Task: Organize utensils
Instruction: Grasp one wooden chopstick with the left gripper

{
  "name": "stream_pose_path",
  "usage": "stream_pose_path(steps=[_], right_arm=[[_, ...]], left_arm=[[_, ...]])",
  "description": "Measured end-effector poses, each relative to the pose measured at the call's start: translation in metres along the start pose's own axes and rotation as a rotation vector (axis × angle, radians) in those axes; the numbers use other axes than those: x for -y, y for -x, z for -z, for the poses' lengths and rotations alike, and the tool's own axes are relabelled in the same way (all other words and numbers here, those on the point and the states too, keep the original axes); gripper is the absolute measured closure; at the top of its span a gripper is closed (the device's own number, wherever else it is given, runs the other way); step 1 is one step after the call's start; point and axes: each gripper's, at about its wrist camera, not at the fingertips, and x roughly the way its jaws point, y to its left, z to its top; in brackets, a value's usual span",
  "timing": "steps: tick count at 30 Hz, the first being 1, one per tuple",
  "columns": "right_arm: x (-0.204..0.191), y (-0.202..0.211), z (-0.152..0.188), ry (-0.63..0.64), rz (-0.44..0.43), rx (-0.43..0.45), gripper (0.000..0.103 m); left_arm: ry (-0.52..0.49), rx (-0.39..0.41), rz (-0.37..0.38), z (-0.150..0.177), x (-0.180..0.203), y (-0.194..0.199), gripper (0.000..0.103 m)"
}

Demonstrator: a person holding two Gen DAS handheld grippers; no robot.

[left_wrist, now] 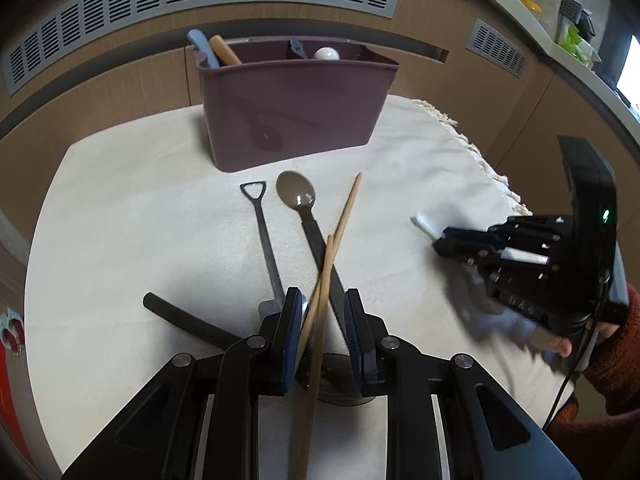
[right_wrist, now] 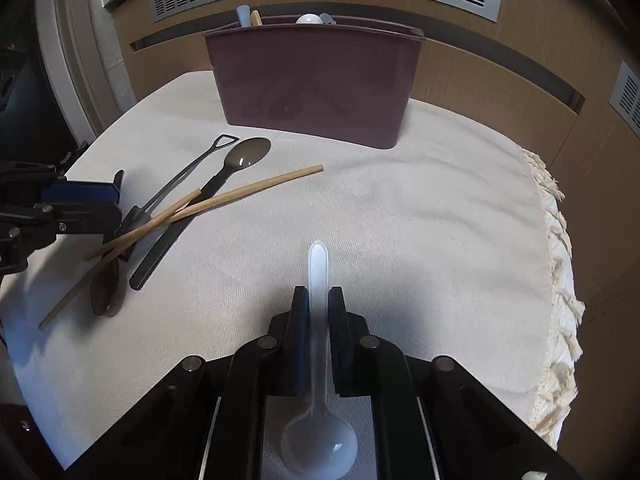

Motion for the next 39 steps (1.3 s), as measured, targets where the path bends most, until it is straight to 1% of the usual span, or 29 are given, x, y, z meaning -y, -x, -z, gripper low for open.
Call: stream_pose_path(steps=[3, 6, 9, 10, 14, 17, 19, 20, 22, 26, 29, 30, 32, 35, 37, 38, 39], right_arm=[[0.006, 0.011, -0.004, -0.036, -0.009, 0.041, 0.095], [0.010, 0.027, -0.005, -0.063, -0.024, 0.077, 0.095], [0.015, 0.039, -0.004, -0.094, -0.046, 0.100, 0.095], [0.016, 0.043, -0.003, -0.097, -0.049, 0.105, 0.095], [0.014, 0.052, 0.001, -0.096, -0.053, 0.129, 0.095], [0.012, 0.056, 0.001, -0.093, -0.055, 0.142, 0.095], [0.012, 0.058, 0.001, -0.094, -0.059, 0.150, 0.095], [0.013, 0.059, 0.001, -0.098, -0.065, 0.156, 0.095], [0.015, 0.062, 0.002, -0.106, -0.072, 0.161, 0.095], [0.022, 0.067, 0.002, -0.146, -0.103, 0.174, 0.095], [0.027, 0.071, 0.000, -0.171, -0.123, 0.186, 0.095], [0.029, 0.073, 0.000, -0.178, -0.127, 0.190, 0.095], [0.031, 0.074, -0.001, -0.179, -0.125, 0.192, 0.095], [0.031, 0.072, 0.001, -0.162, -0.086, 0.178, 0.095], [0.030, 0.071, 0.005, -0.158, -0.075, 0.168, 0.095], [0.030, 0.069, 0.008, -0.158, -0.076, 0.160, 0.095], [0.029, 0.067, 0.010, -0.159, -0.080, 0.149, 0.095]], left_arm=[[-0.004, -0.019, 0.002, 0.000, 0.001, -0.004, 0.080], [-0.028, -0.046, -0.003, -0.003, 0.006, -0.013, 0.080], [-0.045, -0.080, -0.052, -0.010, 0.008, -0.026, 0.080], [-0.046, -0.084, -0.058, -0.012, 0.007, -0.029, 0.080], [-0.043, -0.116, -0.064, -0.021, 0.007, -0.042, 0.080], [-0.035, -0.119, -0.045, -0.022, 0.007, -0.046, 0.082], [-0.030, -0.113, -0.023, -0.022, 0.006, -0.046, 0.090], [-0.026, -0.105, -0.010, -0.021, 0.006, -0.043, 0.092], [-0.011, -0.071, 0.018, -0.021, 0.005, -0.034, 0.099], [0.053, 0.049, 0.092, -0.027, -0.004, 0.002, 0.101], [0.075, 0.110, 0.101, -0.032, -0.009, 0.023, 0.102], [0.072, 0.115, 0.099, -0.033, -0.009, 0.026, 0.102], [0.053, 0.096, 0.080, -0.035, -0.007, 0.026, 0.102], [0.009, 0.027, 0.027, -0.028, 0.000, 0.013, 0.100], [-0.011, -0.030, 0.035, -0.018, 0.004, 0.001, 0.099], [-0.020, -0.046, 0.036, -0.014, 0.006, -0.003, 0.098], [-0.035, -0.063, 0.017, -0.009, 0.009, -0.009, 0.098]])
